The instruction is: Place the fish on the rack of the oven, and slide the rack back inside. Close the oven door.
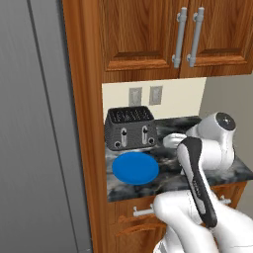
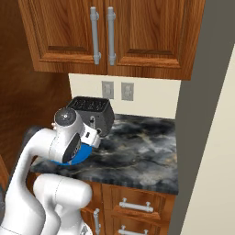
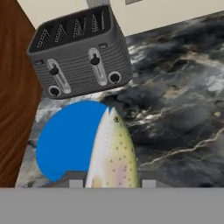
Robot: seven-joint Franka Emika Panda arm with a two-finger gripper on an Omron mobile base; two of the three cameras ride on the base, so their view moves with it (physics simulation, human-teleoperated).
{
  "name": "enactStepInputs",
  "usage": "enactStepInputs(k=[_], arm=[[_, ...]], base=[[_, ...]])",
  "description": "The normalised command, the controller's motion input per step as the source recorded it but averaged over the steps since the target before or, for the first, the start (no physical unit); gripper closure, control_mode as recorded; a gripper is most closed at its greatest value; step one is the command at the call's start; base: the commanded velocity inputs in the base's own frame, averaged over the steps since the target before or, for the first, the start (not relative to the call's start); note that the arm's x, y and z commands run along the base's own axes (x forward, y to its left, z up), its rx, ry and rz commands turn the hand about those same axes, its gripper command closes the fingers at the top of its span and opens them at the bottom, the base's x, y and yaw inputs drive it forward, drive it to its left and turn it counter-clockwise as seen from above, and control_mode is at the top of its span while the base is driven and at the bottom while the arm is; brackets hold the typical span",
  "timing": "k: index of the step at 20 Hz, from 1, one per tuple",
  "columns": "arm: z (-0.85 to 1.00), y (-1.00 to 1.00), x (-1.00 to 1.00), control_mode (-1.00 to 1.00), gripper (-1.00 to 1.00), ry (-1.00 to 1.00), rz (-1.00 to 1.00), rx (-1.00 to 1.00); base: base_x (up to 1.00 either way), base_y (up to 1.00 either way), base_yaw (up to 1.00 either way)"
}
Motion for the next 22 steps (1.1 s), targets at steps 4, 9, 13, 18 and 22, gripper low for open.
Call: enactStepInputs(k=[4,9,13,18,22], arm=[[0.15,-0.37,-0.69,-1.0,1.0,-0.1,0.02,0.0],[0.13,-0.07,-0.57,-1.0,1.0,-0.16,0.01,-0.04],[0.0,0.07,-0.63,-1.0,1.0,-0.16,0.01,-0.15],[-0.12,0.02,-0.92,-1.0,1.0,-0.05,0.11,-0.1],[-0.09,0.0,-0.7,-1.0,1.0,0.0,0.13,-0.07]], base=[[0.0,0.0,0.0],[0.0,0.0,0.0],[0.0,0.0,0.0],[0.0,0.0,0.0],[0.0,0.0,0.0]])
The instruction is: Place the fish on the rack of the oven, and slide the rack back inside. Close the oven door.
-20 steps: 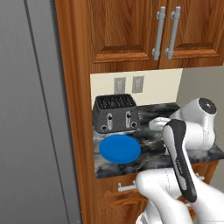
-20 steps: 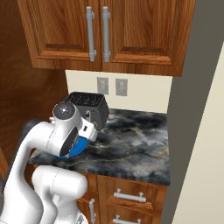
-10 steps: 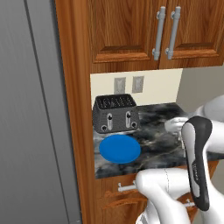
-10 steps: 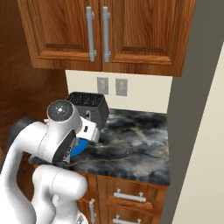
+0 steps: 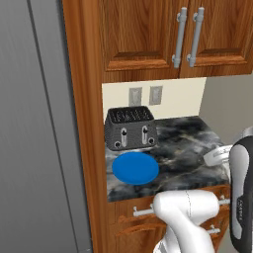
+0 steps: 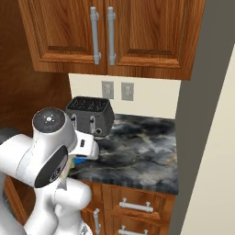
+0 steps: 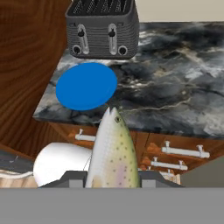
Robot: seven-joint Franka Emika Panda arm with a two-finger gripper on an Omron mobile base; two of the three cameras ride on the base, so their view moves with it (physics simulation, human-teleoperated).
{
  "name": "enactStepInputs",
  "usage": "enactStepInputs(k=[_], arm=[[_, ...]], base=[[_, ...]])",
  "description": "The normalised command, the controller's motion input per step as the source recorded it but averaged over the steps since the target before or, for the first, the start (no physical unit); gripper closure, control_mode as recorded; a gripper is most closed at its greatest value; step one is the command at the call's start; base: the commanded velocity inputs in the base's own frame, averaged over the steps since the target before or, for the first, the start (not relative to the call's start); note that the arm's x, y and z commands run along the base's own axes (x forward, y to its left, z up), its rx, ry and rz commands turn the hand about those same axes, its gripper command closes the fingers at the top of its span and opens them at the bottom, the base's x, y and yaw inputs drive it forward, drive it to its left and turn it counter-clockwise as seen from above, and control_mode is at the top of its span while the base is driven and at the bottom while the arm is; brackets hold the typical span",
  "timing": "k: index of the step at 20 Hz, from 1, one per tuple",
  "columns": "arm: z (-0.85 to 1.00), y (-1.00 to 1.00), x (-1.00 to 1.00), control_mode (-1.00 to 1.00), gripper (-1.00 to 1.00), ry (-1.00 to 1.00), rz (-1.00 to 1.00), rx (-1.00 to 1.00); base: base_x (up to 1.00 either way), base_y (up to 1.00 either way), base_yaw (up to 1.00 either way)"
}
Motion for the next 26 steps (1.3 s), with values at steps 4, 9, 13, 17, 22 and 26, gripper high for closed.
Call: enactStepInputs(k=[4,9,13,17,22,26], arm=[[0.0,0.0,0.28,-1.0,1.0,0.07,0.04,-0.01],[0.0,0.0,0.45,-1.0,1.0,0.16,0.03,0.0],[0.0,0.0,0.16,-1.0,1.0,0.08,0.02,0.0],[-0.02,0.0,0.02,-1.0,1.0,0.06,0.04,0.0],[0.0,0.0,0.0,1.0,1.0,0.0,0.0,0.0],[0.0,0.0,0.0,1.0,1.0,0.0,0.0,0.0]], base=[[0.0,0.0,0.0],[0.0,0.0,0.0],[0.0,0.0,0.0],[0.0,0.0,0.0],[-0.21,0.0,0.1],[-0.74,0.0,0.26]])
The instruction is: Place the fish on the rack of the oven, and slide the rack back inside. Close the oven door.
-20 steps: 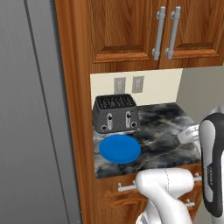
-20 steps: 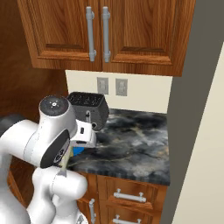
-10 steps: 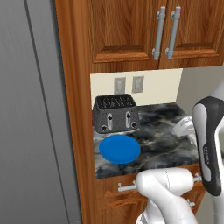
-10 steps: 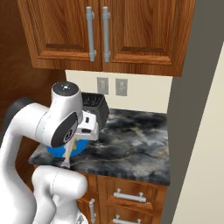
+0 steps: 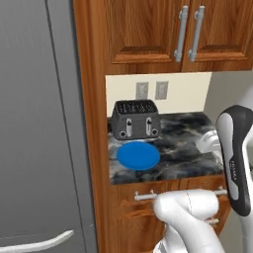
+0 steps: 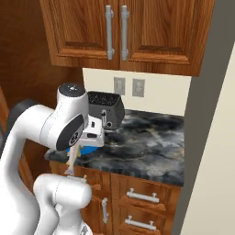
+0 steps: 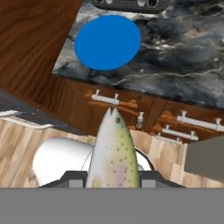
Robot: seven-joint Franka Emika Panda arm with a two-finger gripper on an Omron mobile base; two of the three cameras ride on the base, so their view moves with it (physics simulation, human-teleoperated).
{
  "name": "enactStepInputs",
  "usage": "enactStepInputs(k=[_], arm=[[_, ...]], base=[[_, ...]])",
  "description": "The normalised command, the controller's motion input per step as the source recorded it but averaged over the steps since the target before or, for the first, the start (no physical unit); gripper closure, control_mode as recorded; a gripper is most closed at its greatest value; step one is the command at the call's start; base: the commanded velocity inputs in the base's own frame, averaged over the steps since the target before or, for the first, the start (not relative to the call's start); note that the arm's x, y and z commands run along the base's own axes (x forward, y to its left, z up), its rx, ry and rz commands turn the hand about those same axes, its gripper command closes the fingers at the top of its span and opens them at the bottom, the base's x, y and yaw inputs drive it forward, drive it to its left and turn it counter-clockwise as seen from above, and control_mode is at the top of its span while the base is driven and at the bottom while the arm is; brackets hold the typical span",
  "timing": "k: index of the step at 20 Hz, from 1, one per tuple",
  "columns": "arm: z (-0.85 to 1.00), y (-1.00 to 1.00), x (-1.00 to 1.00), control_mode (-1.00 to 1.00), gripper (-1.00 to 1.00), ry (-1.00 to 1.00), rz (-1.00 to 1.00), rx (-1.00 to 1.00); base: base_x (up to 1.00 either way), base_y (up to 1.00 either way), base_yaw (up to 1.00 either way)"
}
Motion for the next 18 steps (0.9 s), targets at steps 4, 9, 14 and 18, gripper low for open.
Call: enactStepInputs(k=[4,9,14,18], arm=[[0.0,0.0,0.0,1.0,1.0,0.0,0.0,0.0],[0.0,0.0,0.0,1.0,1.0,0.0,0.0,0.0],[0.0,0.0,0.0,1.0,1.0,0.0,0.0,0.0],[0.0,0.0,0.0,1.0,1.0,0.0,0.0,0.0]], base=[[-0.9,0.0,0.33],[-0.5,0.02,0.48],[-0.08,0.08,0.61],[0.0,0.24,0.63]])
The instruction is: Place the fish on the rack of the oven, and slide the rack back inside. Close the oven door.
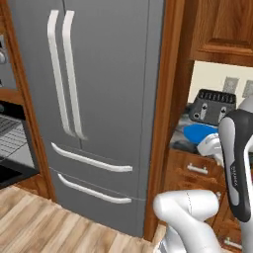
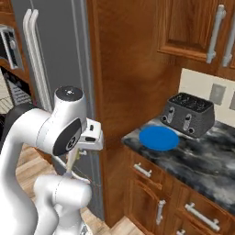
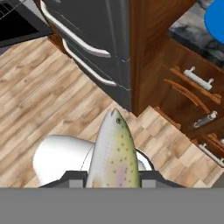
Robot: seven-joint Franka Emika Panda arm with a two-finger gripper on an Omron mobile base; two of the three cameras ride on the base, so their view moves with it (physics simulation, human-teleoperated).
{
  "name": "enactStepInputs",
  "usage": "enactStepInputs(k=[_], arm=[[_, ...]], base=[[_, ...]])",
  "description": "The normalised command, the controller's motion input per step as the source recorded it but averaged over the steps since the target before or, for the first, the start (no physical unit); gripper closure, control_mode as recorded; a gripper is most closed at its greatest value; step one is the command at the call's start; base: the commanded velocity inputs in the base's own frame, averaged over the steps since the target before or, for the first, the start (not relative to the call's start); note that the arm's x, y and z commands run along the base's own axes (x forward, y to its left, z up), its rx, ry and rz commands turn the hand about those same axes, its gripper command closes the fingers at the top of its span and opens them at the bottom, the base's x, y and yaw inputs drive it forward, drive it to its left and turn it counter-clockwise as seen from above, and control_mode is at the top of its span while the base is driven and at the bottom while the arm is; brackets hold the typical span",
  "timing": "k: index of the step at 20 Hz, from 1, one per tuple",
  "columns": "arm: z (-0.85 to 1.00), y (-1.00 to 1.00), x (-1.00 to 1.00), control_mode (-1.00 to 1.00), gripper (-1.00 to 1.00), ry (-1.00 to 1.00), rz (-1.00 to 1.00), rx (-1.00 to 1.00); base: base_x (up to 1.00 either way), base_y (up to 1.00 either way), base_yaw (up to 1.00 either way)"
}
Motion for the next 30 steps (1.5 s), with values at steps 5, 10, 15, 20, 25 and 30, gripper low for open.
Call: enactStepInputs(k=[5,10,15,20,25,30], arm=[[0.0,0.0,0.0,1.0,1.0,0.0,0.0,0.0],[0.0,0.0,0.0,1.0,1.0,0.0,0.0,0.0],[0.0,0.0,0.0,1.0,1.0,0.0,0.0,0.0],[0.0,0.0,0.0,1.0,1.0,0.0,0.0,0.0],[0.0,0.0,0.0,1.0,1.0,0.0,0.0,0.0],[0.0,0.0,0.0,1.0,1.0,0.0,0.0,0.0]], base=[[0.0,0.24,0.66],[0.22,0.33,0.6],[0.7,0.39,0.44],[1.0,0.11,0.26],[1.0,0.11,0.13],[1.0,0.08,0.11]])
